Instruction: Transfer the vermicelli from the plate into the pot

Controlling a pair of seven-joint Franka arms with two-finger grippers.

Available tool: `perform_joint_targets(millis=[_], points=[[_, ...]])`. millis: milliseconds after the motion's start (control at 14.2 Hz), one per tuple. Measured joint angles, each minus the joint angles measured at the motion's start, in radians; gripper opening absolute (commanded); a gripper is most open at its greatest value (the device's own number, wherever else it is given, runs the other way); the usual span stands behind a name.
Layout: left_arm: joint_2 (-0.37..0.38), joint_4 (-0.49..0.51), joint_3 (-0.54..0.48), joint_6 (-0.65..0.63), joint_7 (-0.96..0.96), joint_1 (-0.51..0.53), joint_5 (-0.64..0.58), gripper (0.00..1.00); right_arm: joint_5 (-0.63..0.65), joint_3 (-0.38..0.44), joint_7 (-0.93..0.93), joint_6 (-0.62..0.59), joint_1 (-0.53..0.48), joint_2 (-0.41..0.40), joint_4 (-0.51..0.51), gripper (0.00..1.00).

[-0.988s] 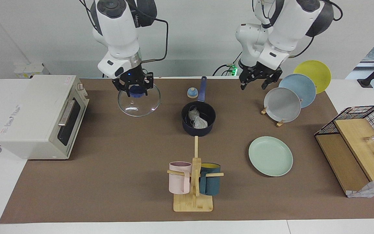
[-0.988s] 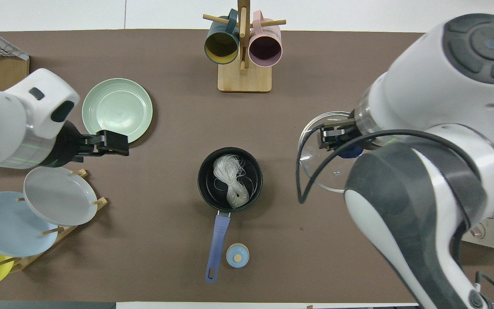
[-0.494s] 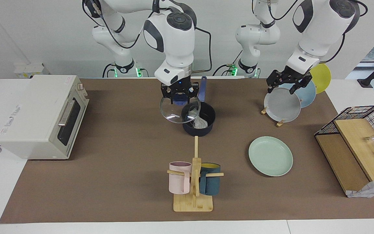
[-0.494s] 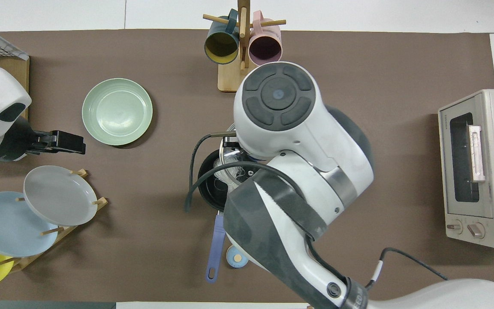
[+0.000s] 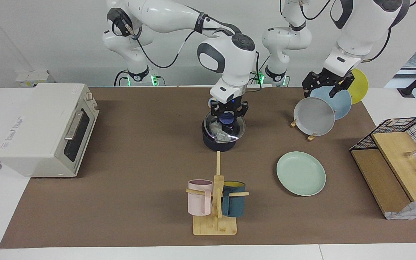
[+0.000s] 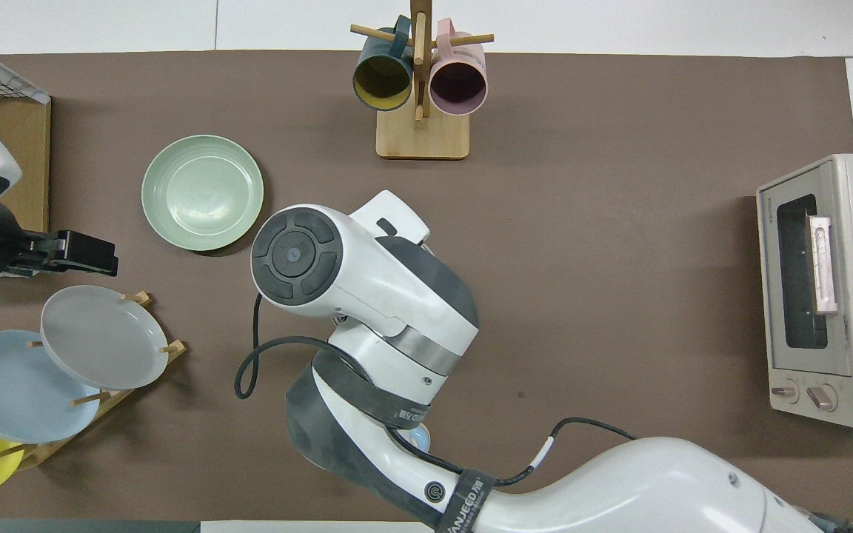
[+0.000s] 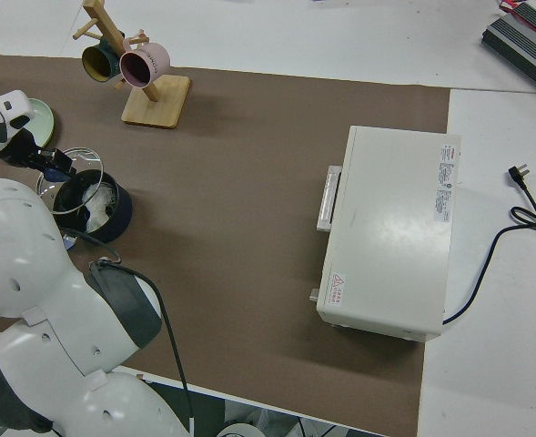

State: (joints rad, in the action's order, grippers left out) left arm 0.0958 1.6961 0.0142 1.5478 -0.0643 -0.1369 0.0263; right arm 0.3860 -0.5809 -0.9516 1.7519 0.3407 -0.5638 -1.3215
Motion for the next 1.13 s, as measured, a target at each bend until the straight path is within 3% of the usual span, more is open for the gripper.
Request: perform_joint_targets(millis=[212,1129], points=[[-0.032,-0.059,0.000,-0.014,0.000,0.000,0.000,1.00,0.000,0.002,-0.002,0.000,-0.011,-0.015,0.014,0.00],[-0.068,-0.079,0.003,-0.015,0.000,0.000,0.000,1.00,0.000,-0.009,-0.094,0.043,-0.028,-0.016,-0.034,0.00]])
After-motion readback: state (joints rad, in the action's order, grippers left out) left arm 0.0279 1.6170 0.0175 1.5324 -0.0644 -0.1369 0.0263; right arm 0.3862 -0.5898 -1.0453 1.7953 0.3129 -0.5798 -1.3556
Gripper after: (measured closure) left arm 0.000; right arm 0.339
